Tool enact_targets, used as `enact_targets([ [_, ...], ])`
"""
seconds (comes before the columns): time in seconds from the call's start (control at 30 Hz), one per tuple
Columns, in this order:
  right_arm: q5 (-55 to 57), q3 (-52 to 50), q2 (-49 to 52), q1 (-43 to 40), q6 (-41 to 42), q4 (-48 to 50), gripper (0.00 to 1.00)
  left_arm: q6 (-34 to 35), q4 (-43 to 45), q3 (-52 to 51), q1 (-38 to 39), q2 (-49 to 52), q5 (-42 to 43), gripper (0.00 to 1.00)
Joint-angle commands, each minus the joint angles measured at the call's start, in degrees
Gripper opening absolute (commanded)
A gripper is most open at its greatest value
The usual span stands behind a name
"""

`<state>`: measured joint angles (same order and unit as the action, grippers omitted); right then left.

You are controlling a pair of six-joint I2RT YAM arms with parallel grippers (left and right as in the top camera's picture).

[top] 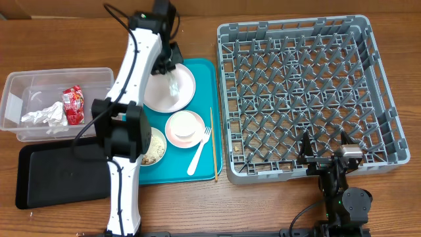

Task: Sort waste into correct bins and load items into the dishwasher
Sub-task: 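Carry the remaining tissue left and drop it into the clear bin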

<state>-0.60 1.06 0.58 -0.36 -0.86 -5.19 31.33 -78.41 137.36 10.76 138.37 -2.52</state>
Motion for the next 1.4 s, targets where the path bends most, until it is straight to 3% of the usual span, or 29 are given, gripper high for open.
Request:
enact_targets([
  [0.0, 0.52, -0.61, -0.42, -0.13, -0.24, 0.35, 1.00, -2.27, -3.89, 5.73, -2.16, -7.93, -5.11, 0.04],
  [0.23, 0.52, -0.61, -0.42, -0.15, -0.24, 0.35, 1.00, -4.83, -14.43, 5.33, -12.20, -10.97, -5.60, 0.04],
  [0.43, 0.52, -0.61, -0.42, -0.15, -0.24, 0.35, 1.00, -6.05, -15.91, 3.15, -20.24, -10.93, -5.46, 0.04],
  [0.67, 0.55, -0.61, -0.42, -0.15, -0.24, 0.35, 1.00, -6.05, -15.10, -4.33, -23.67, -10.91, -5.40, 0.04],
  [0.97, 0.52, -0.61, -0.42, -0.15, -0.24, 0.35, 1.00, -6.05, -4.52, -17.88, -25.46, -10.88, -6.71, 0.04],
  [1.13, 0.55, -0.61, -0.42, -0.13, -0.24, 0.35, 1.00, -6.14, -3.87, -18.08, -27.87, -10.88, -6.69, 0.29],
  [1.17, 0.55, -0.61, -0.42, -0.15, -0.24, 0.35, 1.00, -7.37, -3.72, -18.08, -28.00, -10.88, -6.60, 0.41],
  [1.2, 0.52, -0.61, -0.42, -0.15, -0.24, 0.35, 1.00, -8.24, -3.74, -18.08, -28.00, -10.88, -6.58, 0.62],
  [1.27, 0.55, -0.61, -0.42, -0.13, -0.24, 0.35, 1.00, -9.84, -3.76, -18.08, -27.96, -10.88, -6.60, 0.74],
  [1.37, 0.55, -0.61, -0.42, -0.15, -0.24, 0.35, 1.00, -10.38, -3.78, -18.08, -27.96, -10.88, -6.40, 0.77],
])
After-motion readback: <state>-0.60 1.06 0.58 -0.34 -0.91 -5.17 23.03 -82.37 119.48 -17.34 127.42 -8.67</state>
